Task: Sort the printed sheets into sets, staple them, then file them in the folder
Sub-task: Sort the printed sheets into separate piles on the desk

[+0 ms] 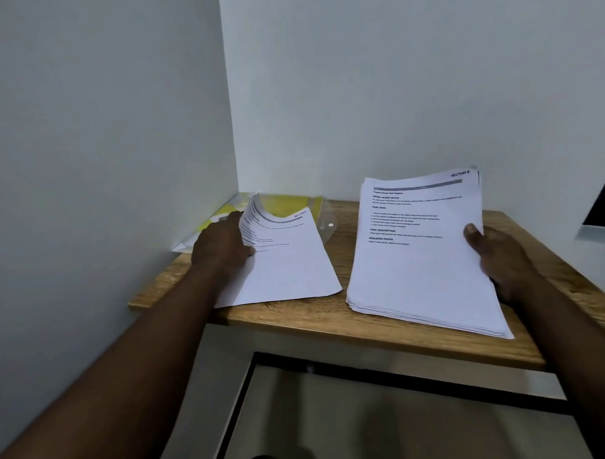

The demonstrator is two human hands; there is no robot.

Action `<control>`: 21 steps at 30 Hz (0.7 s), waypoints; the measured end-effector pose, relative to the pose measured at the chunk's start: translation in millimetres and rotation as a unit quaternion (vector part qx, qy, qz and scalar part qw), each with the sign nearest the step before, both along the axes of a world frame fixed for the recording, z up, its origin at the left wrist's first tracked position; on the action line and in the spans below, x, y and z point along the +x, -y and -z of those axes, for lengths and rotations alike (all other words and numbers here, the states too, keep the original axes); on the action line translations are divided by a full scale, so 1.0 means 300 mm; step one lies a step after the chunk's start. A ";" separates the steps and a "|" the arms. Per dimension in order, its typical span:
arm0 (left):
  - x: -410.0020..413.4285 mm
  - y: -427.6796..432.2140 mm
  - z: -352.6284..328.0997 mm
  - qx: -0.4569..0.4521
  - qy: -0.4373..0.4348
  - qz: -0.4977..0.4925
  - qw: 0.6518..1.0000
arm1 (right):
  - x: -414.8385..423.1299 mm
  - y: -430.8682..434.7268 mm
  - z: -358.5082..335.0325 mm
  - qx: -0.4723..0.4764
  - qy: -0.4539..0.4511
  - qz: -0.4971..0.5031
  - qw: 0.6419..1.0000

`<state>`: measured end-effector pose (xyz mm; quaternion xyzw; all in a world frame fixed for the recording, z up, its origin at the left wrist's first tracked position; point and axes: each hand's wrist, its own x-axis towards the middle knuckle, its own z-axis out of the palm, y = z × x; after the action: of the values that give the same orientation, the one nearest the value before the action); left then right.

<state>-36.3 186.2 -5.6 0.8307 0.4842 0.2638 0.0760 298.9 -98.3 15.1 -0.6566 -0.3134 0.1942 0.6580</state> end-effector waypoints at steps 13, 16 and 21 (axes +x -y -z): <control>0.008 -0.071 0.049 -0.028 0.020 -0.035 0.999 | 0.062 -0.013 0.023 0.005 -0.032 -0.013 0.999; 0.008 -0.081 0.054 -0.042 0.011 -0.033 0.999 | 0.064 -0.016 0.026 0.008 -0.037 -0.014 0.999; 0.026 -0.048 0.055 -0.028 -0.021 -0.050 0.998 | 0.057 -0.015 0.022 0.003 -0.021 -0.015 1.000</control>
<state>-28.5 200.5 -22.1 0.8086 0.5335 0.2362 0.0758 315.9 -93.7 8.6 -0.6455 -0.3101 0.2165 0.6635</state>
